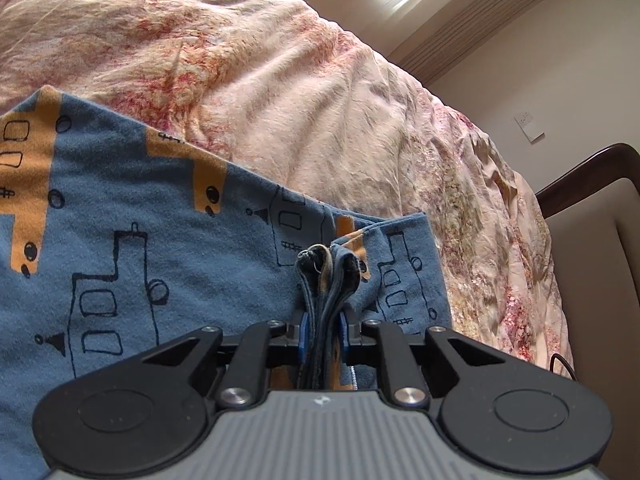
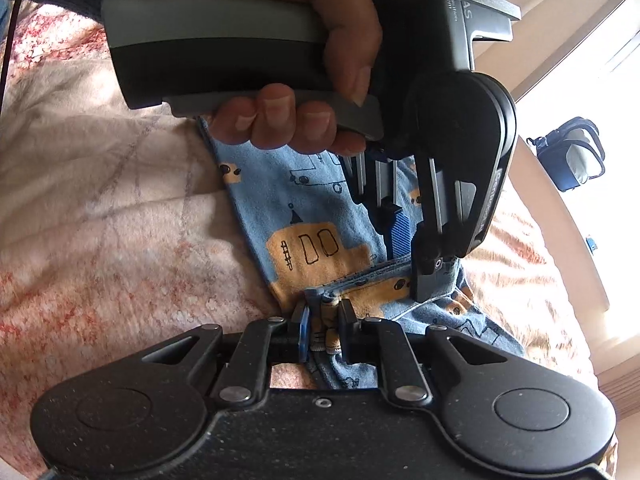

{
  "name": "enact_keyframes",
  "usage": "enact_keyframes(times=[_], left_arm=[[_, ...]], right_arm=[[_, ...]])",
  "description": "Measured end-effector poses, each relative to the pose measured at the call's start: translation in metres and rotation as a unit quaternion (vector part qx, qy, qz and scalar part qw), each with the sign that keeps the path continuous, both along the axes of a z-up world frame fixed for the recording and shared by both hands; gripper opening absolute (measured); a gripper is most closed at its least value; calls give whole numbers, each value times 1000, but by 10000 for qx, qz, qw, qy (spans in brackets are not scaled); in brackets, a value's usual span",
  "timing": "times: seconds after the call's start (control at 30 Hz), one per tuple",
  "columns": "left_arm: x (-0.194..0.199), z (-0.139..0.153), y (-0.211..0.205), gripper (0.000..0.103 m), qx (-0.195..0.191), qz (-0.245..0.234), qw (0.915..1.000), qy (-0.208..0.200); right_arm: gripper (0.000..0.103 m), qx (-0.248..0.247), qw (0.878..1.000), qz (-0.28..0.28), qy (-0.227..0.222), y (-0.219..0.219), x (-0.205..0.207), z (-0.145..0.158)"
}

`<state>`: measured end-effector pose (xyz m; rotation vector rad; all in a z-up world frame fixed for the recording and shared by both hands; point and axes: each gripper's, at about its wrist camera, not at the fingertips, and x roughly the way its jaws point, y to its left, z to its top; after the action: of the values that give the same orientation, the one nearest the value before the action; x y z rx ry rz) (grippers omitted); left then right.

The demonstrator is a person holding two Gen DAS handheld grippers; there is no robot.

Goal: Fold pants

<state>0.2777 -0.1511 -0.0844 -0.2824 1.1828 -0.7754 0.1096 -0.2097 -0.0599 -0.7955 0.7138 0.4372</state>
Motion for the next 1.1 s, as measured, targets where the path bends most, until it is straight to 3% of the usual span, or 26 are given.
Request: enact_keyframes(times=[0.33,0.47,0.7,0.83,0.93,1.03,1.1], left_arm=[[-1,7,2,12,11,55,9999,-102],[6,17,32,11,-148,255,9996,-37],[9,41,101,12,170,558,9975,-389],[10,33,134,12,351,722,9956,-483],[8,19,154,18,188,847,9950,-504],[7,13,163,25,105,910,9946,-481],[5,19,162,34,254,880,9935,-679]], right_arm=[[17,-156,9996,117,-183,10,-12,-8],[16,-164,9991,256,-305,27,-10,5],[16,55,9952,854,-471,82,1,24],[16,201,9935,1054,-389,112,11,19],[17,207,9936,1082,-256,127,16,7],[27,131,9935,1046,-429,126,10,0],[47,172,9938,981,-497,114,4,5]])
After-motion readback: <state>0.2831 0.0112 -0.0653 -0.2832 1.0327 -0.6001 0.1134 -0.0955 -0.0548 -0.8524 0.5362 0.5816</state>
